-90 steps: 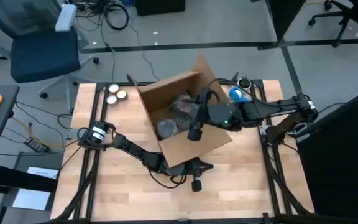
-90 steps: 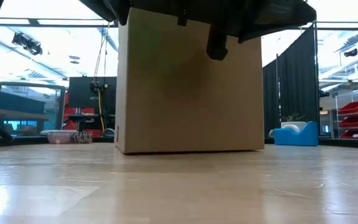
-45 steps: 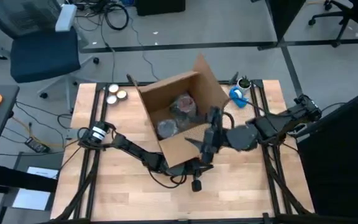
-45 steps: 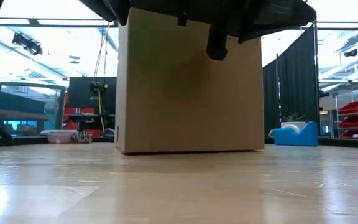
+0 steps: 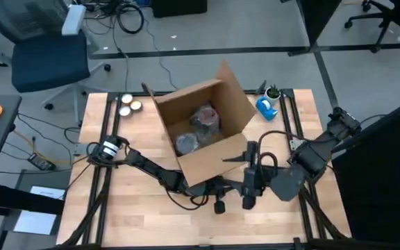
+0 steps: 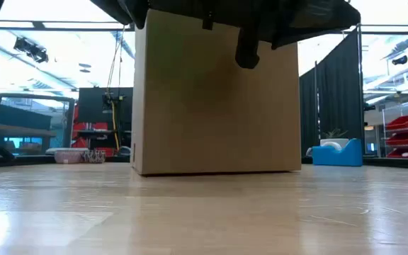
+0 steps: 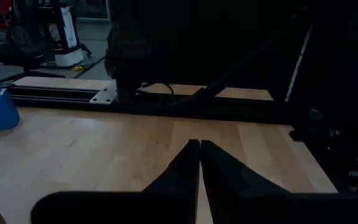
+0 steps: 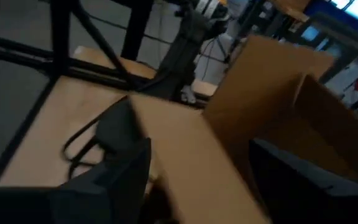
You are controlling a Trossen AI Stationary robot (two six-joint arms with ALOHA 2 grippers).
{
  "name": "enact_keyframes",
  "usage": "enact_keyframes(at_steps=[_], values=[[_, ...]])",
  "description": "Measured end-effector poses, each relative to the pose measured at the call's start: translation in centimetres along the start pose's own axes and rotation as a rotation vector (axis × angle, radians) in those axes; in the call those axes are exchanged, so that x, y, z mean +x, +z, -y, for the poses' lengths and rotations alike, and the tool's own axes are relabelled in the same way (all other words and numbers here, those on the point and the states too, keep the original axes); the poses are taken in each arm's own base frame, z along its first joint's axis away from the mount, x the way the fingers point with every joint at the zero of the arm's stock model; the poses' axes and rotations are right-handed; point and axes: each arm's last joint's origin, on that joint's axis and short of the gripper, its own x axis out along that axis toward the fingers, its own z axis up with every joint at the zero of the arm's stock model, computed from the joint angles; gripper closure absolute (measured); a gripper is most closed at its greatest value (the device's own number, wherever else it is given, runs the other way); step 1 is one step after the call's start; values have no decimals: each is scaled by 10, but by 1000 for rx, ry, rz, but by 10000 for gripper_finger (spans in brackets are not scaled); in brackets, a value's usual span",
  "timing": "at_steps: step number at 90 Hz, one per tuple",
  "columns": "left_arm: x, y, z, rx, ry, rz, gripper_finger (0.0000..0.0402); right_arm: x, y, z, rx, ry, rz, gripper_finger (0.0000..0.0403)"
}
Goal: Wrap mug
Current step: Return to Home Position
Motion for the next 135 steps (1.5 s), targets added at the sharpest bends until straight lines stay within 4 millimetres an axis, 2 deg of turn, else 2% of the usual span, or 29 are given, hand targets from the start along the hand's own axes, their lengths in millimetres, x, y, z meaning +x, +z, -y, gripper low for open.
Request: enact_keyframes(at_steps=[20,46,60,70,95,120,135], values=[[0,0,0,0,0,0,402,-16,-8,-15,87,77,-42,160],[0,0,0,0,0,0,402,-46,-13,-43,218,279,-71,160],[0,0,0,0,0,0,402,-57,-27,-57,240,292,-104,161],[0,0,0,0,0,0,402,-57,-46,-67,276,282,-169,165],[0,0,0,0,0,0,402,-48,-115,-83,373,146,-384,189],[0,0,0,0,0,0,402,-30,-174,-79,359,17,-580,228],[0,0,0,-1,0,1,402,-15,-195,-70,354,-20,-702,270]])
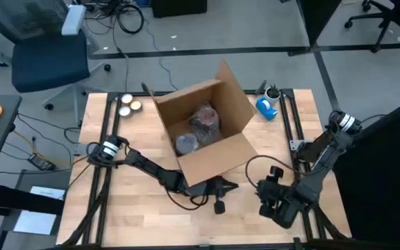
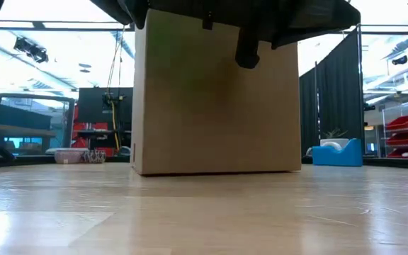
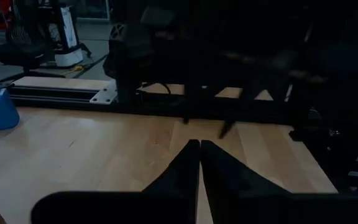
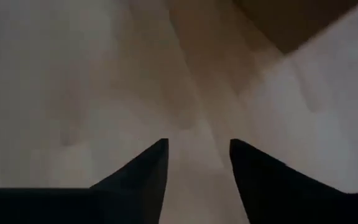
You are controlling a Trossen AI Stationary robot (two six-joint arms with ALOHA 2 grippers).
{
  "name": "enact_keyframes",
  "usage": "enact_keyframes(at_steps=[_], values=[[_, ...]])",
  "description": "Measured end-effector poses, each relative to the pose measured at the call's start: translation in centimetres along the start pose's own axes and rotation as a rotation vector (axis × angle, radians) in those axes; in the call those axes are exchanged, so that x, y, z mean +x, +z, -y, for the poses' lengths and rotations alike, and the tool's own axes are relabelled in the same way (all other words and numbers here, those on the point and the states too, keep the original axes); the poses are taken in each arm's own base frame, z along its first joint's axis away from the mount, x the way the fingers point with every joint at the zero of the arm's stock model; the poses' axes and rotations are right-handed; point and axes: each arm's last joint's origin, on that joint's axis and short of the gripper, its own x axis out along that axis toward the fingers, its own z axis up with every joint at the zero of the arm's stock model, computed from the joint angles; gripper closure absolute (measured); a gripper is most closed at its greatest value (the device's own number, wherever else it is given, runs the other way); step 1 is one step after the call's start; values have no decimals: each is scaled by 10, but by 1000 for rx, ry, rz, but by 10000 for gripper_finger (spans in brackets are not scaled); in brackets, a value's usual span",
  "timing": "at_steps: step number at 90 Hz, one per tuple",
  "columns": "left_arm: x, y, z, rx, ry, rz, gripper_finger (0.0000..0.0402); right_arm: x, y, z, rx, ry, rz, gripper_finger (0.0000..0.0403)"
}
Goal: Wrap mug
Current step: Return to Home Position
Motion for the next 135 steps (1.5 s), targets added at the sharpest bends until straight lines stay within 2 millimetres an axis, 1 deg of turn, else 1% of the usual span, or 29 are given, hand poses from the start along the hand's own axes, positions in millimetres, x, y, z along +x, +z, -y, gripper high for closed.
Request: enact_keyframes(at_steps=[6,13,21,27,33,37,44,59,64,72,80,92,101,108,120,135], values=[[0,0,0,-15,-1,3,402,7,1,4,-3,-13,-24,290],[0,1,0,-72,-1,6,402,14,3,7,-22,-19,-52,314],[0,4,1,-129,-8,37,402,20,7,10,-39,-15,-83,342],[0,4,0,-163,-20,23,402,24,12,12,-53,-5,-107,364],[-2,4,0,-149,-46,-16,402,27,16,12,-73,21,-121,388],[-3,5,0,-120,-63,-39,402,28,19,12,-92,41,-124,397],[-8,13,0,-43,-87,-76,402,31,24,10,-129,87,-118,397],[-29,44,-3,170,-143,-152,402,36,37,10,-177,185,-122,402],[-37,54,-6,191,-133,-176,402,37,41,10,-190,201,-104,402],[-47,64,-10,189,-96,-205,402,39,46,12,-214,205,-87,402],[-57,70,-9,208,-79,-247,402,40,49,15,-233,199,-81,403],[-81,68,1,239,-73,-377,402,41,53,20,-233,187,-80,403],[-104,70,9,220,-82,-469,402,34,56,24,-211,193,-46,403],[-123,76,18,203,-85,-502,402,22,59,27,-201,184,43,403],[-157,87,31,192,-44,-494,402,-5,62,35,-246,185,201,403],[-199,98,36,184,72,-465,402,-32,66,53,-278,182,337,403]])
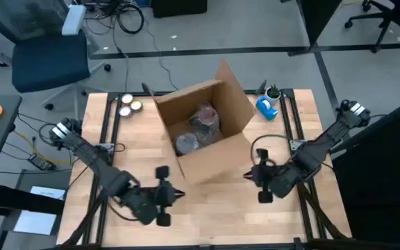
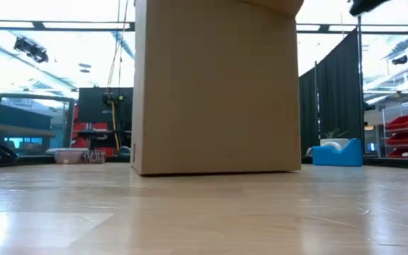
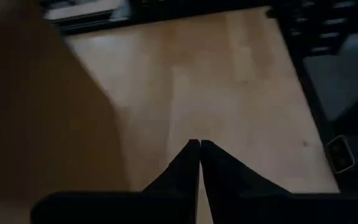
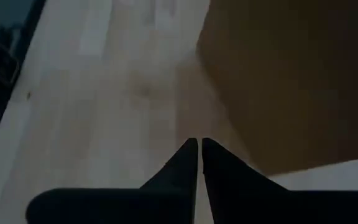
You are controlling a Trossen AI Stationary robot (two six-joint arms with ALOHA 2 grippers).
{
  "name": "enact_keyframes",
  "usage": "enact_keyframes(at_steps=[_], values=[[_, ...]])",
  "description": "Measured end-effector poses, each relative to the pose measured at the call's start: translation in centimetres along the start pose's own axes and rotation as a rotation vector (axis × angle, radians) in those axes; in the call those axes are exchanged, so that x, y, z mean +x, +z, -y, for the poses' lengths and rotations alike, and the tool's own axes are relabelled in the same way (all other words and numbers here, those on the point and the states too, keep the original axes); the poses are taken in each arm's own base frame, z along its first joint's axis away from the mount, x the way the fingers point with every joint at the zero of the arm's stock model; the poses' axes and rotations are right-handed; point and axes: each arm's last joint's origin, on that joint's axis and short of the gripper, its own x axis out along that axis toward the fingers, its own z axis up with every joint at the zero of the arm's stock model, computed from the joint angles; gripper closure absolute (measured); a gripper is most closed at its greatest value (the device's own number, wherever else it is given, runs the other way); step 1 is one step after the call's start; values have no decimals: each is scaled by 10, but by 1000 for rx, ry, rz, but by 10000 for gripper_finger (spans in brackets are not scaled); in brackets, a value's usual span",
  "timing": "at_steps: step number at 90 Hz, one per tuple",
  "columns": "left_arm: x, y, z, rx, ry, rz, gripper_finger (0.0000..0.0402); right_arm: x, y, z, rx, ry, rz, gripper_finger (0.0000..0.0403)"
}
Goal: Wrap mug
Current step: Return to Home Position
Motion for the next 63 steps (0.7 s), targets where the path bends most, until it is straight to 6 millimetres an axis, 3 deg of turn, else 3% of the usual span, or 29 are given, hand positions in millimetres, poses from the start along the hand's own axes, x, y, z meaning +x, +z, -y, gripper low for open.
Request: enact_keyframes(at_steps=[12,30,49,63], values=[[-29,-4,1,-44,58,60,402,-10,0,9,-43,36,67,403],[-49,-21,0,-58,46,102,402,-12,-29,24,-28,140,195,403],[-53,-51,-31,-162,79,153,402,-11,-70,45,100,239,369,403],[-42,-76,-54,-255,23,244,402,-14,-94,60,168,290,466,403]])
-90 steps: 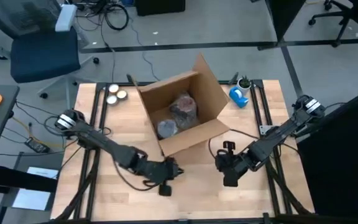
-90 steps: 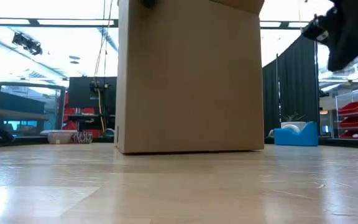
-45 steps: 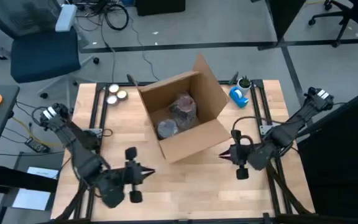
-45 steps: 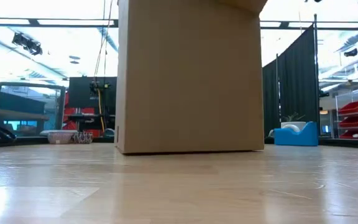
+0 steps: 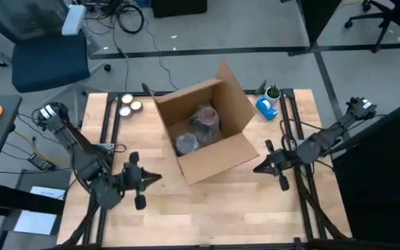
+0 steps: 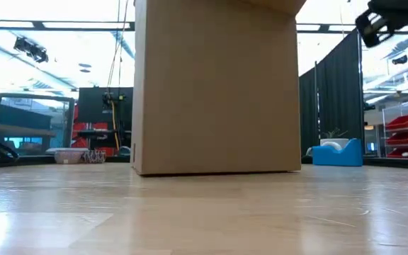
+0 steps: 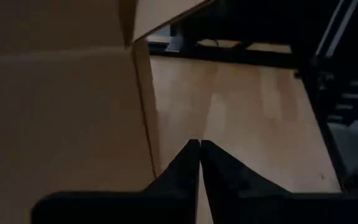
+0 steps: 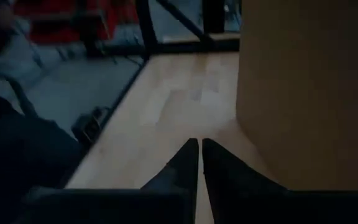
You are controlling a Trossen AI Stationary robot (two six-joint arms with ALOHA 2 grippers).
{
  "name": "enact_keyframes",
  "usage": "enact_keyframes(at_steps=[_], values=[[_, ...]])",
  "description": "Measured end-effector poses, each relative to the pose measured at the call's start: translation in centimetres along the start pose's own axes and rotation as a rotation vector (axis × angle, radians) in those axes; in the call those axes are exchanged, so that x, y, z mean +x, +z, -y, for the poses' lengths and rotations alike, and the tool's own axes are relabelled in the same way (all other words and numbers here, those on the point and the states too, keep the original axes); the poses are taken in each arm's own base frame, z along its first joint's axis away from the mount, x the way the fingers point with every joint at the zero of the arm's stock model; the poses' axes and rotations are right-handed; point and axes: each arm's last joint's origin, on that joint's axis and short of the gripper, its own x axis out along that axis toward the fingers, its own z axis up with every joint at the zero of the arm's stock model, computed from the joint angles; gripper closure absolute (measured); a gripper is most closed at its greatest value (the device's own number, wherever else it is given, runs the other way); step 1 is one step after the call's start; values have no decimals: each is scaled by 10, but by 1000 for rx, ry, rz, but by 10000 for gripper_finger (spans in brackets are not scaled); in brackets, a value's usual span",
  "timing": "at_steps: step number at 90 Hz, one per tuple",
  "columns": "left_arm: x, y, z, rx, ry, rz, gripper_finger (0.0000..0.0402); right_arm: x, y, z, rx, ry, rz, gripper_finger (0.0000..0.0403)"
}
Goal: Wrap mug
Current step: Return to Home Position
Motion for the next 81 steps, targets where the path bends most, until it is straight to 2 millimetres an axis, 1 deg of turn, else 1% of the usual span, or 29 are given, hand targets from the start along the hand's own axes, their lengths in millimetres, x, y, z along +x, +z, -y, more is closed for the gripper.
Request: enact_keyframes(at_steps=[12,22,30,37,45,54,65,74,81], values=[[11,-17,-20,-61,-124,104,402,-13,-10,12,28,-17,72,403],[24,-30,-39,-80,-198,203,402,-22,-14,24,32,-86,165,403],[34,-41,-57,-94,-192,247,402,-28,-16,32,46,-125,227,403],[42,-51,-72,-88,-148,236,402,-33,-18,38,50,-150,265,403],[46,-55,-85,-74,-126,226,402,-39,-18,42,43,-130,311,403],[44,-50,-92,-48,-146,246,402,-47,-15,44,48,-95,367,403],[32,-44,-98,-26,-159,273,402,-54,-16,47,68,-95,388,403],[20,-44,-105,1,-158,246,402,-52,-18,47,79,-90,369,403],[11,-44,-111,-21,-159,235,402,-49,-23,47,107,-81,358,403]])
